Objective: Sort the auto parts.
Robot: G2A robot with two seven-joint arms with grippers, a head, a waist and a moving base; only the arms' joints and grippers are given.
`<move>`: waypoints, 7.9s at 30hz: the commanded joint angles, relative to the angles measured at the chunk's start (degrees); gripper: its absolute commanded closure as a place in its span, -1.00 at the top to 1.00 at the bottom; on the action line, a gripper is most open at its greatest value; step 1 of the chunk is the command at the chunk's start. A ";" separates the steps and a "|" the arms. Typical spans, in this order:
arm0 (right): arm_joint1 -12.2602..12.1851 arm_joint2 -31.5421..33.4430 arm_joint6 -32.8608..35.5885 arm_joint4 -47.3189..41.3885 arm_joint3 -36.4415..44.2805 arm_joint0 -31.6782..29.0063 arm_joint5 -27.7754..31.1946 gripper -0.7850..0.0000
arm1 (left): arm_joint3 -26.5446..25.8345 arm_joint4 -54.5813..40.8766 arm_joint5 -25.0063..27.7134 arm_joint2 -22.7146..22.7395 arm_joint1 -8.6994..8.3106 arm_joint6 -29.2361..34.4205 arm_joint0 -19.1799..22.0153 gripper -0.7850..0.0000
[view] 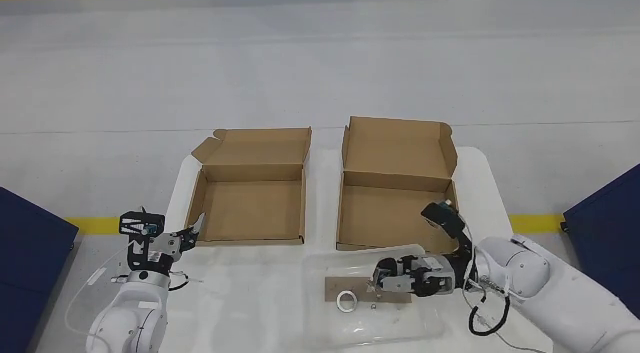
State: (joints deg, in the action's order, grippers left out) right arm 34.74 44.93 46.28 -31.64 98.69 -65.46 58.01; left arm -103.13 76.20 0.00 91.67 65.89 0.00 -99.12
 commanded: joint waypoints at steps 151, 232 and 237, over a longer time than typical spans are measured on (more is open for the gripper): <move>15.35 31.20 3.98 -45.92 30.84 -13.03 -30.06 -1.00 | 0.00 0.00 0.00 0.00 0.00 0.00 0.00 1.00; 14.62 59.48 3.80 43.68 31.78 -32.13 -51.08 -1.00 | 0.00 0.00 0.00 0.00 0.00 0.00 0.00 1.00; 14.50 52.70 4.13 55.43 30.16 -28.46 -59.39 -1.00 | 0.00 0.00 0.00 0.00 0.00 0.00 0.00 1.00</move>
State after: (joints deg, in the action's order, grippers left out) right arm 49.25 99.34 50.15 20.99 129.57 -94.94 0.61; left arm -103.13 76.20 0.00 91.67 65.89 0.00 -99.12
